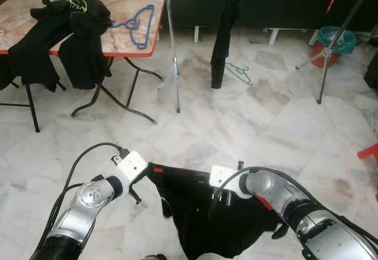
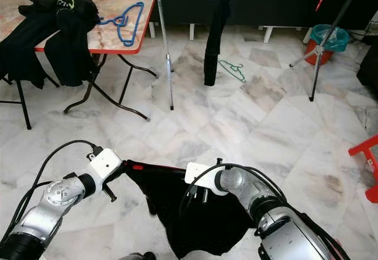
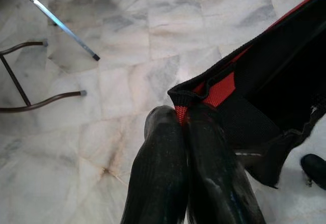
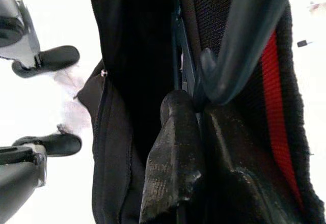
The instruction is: Hang hanger
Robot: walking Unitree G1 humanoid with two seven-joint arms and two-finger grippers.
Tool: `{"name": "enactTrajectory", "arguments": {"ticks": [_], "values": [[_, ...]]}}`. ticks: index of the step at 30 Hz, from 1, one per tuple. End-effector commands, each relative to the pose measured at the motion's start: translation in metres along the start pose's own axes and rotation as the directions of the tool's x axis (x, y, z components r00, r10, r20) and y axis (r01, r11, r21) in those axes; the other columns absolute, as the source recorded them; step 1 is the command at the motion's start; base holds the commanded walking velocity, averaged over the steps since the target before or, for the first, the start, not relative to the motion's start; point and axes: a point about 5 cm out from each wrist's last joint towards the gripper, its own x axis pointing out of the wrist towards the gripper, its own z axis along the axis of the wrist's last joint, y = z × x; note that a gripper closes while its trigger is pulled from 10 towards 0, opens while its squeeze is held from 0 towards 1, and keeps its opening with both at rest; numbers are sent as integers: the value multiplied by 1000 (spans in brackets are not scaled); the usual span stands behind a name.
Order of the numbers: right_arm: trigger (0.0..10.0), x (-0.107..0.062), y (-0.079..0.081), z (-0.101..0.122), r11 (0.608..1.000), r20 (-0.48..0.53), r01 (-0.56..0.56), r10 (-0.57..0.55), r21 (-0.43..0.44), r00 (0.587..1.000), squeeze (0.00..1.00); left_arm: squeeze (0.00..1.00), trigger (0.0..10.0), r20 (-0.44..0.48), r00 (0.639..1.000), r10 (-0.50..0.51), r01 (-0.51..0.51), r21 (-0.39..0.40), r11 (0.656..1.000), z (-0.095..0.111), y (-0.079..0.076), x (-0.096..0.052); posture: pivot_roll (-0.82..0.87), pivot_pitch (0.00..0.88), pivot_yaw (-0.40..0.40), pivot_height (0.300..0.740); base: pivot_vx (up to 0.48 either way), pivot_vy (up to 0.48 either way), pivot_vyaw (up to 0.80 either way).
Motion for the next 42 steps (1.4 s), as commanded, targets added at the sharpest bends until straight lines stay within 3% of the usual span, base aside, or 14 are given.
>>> {"name": "enactTrajectory", "arguments": {"ticks": [1,6,11,19,24,27,28,31,42], "values": [[10000,-12,8,-44,998,-180,-22,32,56,983,0,0,0,-55,991,124,-123,18,992,-11,21,-11,94,116,-5,740,0,0,0],[10000,-11,25,-48,987,-183,-157,157,18,970,0,0,0,3,992,130,-130,1,992,1,20,-6,95,116,-8,740,0,0,0],[10000,-11,18,-46,995,-181,-98,99,17,978,0,0,0,-23,993,117,-117,17,993,-5,17,-5,93,116,-4,740,0,0,0],[10000,-14,4,-40,999,-134,-36,41,40,990,0,0,0,-162,984,80,-74,45,996,-40,-5,-8,92,114,-3,740,0,0,0],[10000,-12,9,-28,988,-21,-115,117,99,993,0,0,0,-212,965,152,-152,17,988,-54,-10,-7,89,117,-5,740,0,0,0],[10000,-11,12,-24,985,14,-149,149,81,989,0,0,0,-222,944,245,-255,-16,967,-58,-7,-6,87,117,-6,740,0,0,0],[10000,-10,12,-21,982,38,-156,152,103,988,0,0,0,-223,929,294,-314,-58,948,-59,-3,-6,88,117,-6,740,0,0,0],[10000,-11,11,-17,978,73,-175,167,114,983,0,0,0,-235,911,340,-367,-82,926,-62,0,-7,88,117,-6,740,0,0,0],[10000,-19,-8,-15,988,100,-88,76,126,992,0,0,0,-343,891,297,-345,-88,934,-94,-24,-17,88,115,-5,740,0,0,0]]}}
